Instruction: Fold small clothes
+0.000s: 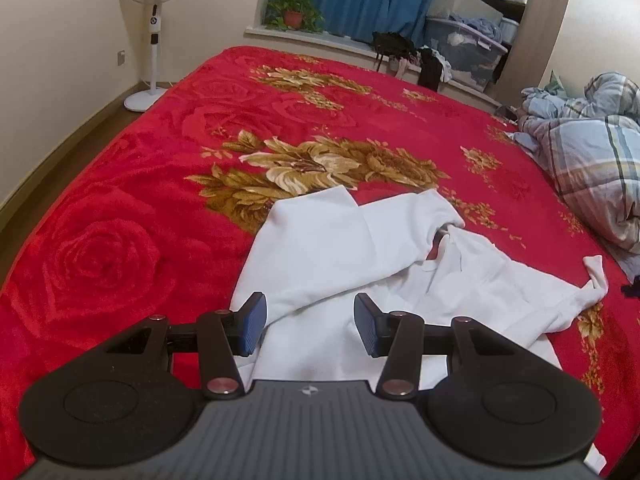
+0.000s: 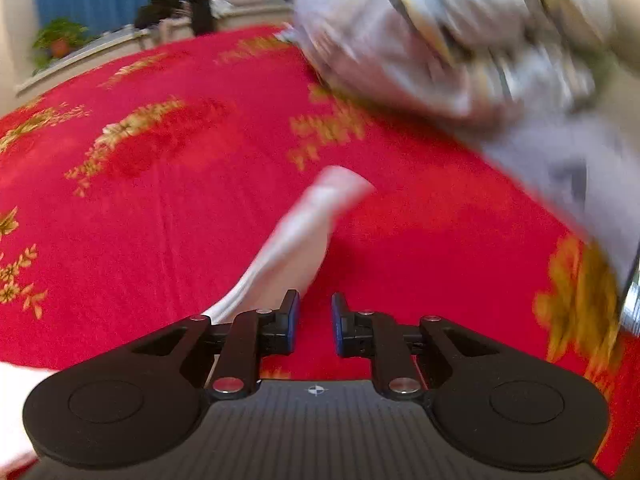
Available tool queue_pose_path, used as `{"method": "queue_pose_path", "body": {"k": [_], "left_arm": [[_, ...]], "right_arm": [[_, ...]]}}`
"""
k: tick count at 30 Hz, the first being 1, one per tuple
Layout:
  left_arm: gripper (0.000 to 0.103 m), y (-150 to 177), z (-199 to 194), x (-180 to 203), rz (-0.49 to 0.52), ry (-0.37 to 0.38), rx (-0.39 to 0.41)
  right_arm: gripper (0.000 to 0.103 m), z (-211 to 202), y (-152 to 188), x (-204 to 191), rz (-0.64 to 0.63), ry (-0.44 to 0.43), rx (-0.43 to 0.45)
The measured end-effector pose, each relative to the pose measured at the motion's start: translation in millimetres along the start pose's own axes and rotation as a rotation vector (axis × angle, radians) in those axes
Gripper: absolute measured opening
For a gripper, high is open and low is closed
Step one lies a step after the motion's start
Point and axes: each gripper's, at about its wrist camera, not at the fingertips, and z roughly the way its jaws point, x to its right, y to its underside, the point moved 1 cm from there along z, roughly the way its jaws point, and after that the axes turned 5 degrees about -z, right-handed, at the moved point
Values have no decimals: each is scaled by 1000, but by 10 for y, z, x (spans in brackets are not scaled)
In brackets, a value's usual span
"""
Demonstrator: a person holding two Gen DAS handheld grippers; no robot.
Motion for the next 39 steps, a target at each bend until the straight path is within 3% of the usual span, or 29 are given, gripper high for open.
{"method": "queue_pose_path", "body": {"k": [4,8,12,15,16,17,18,22,27,29,31,35,37,39], "left_arm": [[53,6,29,3,5,-7,-5],[53,-3,52,24,3,-5,-2],[53,9,143,42,19,-20,-18],[53,18,196,42,23,-32,-29],[53,19,210,48,25,-35,-31],[53,22,226,45,26,-38,-33],[53,23,243,40,28,-43,-35],[53,23,308,6,23,-62,-43],[53,18,325,-25,15,-74,-41],[53,19,314,-21,14,-71,-40],[53,21,293,-5,19,-64,-37],[53,40,258,12,24,-53,-37],[53,47,247,8,21,-49,-38],[53,35,240,-8,11,-47,-34]], "right_arm": [[21,97,207,321,251,-138,-29],[26,308,74,310,286,-229,22],[29,721,53,278,341,-208,-49],[29,930,-16,236,373,-181,-44],[25,973,-78,217,371,-167,-29],[18,965,-113,191,361,-164,-4],[4,967,-181,143,346,-179,21],[3,804,-452,39,355,-239,169],[3,158,-723,253,432,-340,493],[3,101,-666,394,447,-291,530],[3,289,-533,527,427,-189,461],[3,902,-152,873,495,-13,188],[3,1060,-2,986,533,5,108],[3,1085,29,1007,542,-10,85]]}}
